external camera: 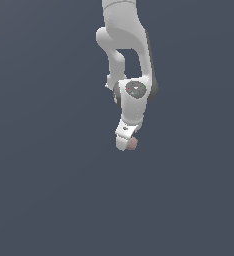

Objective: Pick up the object and move it to a goal position.

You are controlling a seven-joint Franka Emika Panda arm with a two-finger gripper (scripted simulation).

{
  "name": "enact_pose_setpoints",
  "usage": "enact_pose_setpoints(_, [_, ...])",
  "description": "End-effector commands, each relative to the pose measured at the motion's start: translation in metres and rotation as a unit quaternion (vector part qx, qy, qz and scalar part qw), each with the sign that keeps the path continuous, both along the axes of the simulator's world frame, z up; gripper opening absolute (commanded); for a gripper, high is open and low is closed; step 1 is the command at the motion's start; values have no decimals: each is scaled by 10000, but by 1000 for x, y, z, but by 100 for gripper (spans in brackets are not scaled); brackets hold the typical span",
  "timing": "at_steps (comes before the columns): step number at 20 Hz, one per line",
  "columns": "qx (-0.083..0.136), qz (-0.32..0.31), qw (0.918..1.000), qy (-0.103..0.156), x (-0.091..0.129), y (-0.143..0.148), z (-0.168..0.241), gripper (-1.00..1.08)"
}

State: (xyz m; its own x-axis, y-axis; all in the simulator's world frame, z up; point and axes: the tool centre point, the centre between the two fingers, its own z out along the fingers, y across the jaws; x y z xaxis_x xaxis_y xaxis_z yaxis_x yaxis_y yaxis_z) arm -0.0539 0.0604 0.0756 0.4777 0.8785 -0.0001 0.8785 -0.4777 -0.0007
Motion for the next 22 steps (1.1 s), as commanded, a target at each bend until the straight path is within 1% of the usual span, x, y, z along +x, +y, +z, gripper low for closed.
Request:
enact_pose_setpoints(1, [0, 4, 10000, -2, 0, 0, -10, 100])
enact_pose_setpoints(6, [-1, 8, 10000, -2, 1, 0, -17, 100])
enact_pose_setpoints(7, [-1, 8, 10000, -2, 1, 0, -17, -100])
enact_pose_setpoints(16, [-1, 8, 10000, -2, 1, 0, -17, -100])
enact_pose_setpoints(22, [-2, 8, 10000, -10, 1, -4, -9, -100])
